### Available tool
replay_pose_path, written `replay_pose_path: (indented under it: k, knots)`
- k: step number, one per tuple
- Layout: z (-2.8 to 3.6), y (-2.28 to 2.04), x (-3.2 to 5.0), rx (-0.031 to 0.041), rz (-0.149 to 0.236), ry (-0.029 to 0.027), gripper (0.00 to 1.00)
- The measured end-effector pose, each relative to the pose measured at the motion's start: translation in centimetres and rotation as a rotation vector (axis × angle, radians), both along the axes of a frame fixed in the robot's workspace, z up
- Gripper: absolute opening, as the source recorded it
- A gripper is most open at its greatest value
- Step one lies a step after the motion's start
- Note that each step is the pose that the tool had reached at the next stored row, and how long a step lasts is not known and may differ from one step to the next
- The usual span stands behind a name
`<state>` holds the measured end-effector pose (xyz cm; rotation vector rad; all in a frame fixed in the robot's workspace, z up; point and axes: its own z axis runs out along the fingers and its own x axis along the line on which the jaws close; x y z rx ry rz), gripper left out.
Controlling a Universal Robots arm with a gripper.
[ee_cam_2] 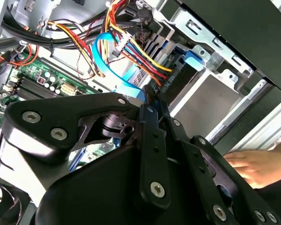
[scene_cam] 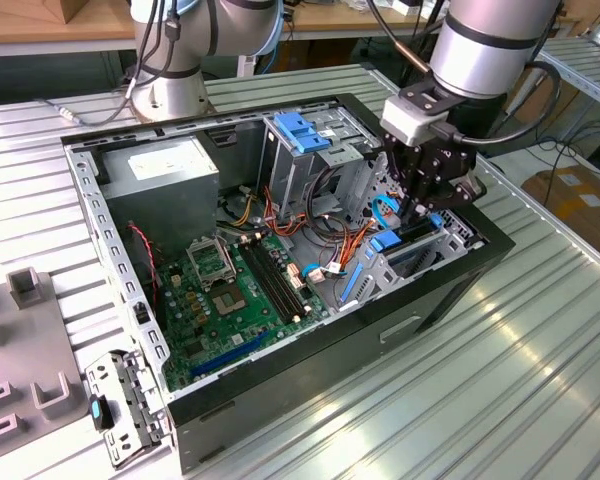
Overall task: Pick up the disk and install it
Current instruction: 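Insert the second disk wire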
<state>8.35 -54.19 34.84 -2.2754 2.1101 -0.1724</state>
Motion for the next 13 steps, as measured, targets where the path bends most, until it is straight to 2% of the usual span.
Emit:
replay_pose_path:
  k: [3, 5, 13]
  knots:
    - [0.00, -0.20, 0.00, 0.0096, 0.000, -0.0003, 0.16]
    - [0.00, -0.31, 0.00, 0.0134, 0.000, -0.0005, 0.16]
    - [0.00, -0.42, 0.22, 0.0138, -0.004, -0.0016, 0.16]
